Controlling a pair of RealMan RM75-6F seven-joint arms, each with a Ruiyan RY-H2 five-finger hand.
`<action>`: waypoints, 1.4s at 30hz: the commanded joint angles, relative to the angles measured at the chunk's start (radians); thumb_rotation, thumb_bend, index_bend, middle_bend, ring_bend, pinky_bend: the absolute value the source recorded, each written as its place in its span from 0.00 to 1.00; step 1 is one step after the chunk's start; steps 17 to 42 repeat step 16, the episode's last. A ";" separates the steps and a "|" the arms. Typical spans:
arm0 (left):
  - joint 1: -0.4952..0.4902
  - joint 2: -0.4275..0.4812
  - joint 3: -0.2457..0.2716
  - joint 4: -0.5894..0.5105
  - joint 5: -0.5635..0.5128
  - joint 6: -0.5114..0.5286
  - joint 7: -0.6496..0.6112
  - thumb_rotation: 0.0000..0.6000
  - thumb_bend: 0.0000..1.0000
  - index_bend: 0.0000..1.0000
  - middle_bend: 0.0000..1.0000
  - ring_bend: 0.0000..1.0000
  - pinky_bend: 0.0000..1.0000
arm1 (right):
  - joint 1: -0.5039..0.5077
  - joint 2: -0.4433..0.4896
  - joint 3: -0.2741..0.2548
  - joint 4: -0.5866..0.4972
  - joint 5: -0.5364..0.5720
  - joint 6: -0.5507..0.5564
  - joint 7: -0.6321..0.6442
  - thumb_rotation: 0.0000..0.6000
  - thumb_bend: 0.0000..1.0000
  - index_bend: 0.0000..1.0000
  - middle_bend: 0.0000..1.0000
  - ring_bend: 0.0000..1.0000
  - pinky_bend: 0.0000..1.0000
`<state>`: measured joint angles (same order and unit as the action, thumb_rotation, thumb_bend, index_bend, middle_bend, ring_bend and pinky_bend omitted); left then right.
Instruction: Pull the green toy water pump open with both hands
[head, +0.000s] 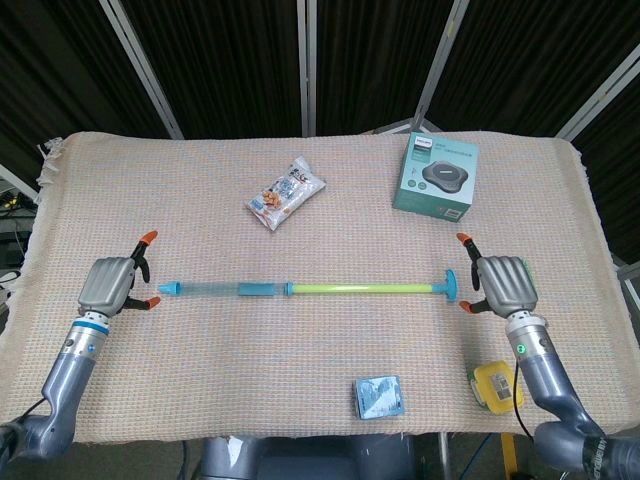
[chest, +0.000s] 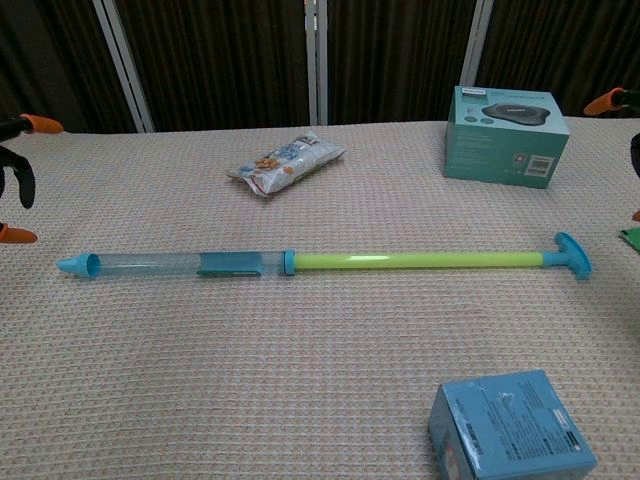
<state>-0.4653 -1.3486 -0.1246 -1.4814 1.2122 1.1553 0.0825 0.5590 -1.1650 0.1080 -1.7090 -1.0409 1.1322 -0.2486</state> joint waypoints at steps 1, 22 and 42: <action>0.095 0.083 0.035 -0.114 0.111 0.153 -0.031 1.00 0.00 0.00 0.07 0.10 0.15 | -0.119 0.077 -0.057 -0.039 -0.180 0.129 0.133 1.00 0.00 0.00 0.14 0.17 0.17; 0.256 0.211 0.143 -0.331 0.245 0.347 0.104 1.00 0.00 0.00 0.00 0.00 0.00 | -0.349 0.096 -0.143 0.026 -0.455 0.458 0.187 1.00 0.00 0.00 0.00 0.00 0.00; 0.256 0.211 0.143 -0.331 0.245 0.347 0.104 1.00 0.00 0.00 0.00 0.00 0.00 | -0.349 0.096 -0.143 0.026 -0.455 0.458 0.187 1.00 0.00 0.00 0.00 0.00 0.00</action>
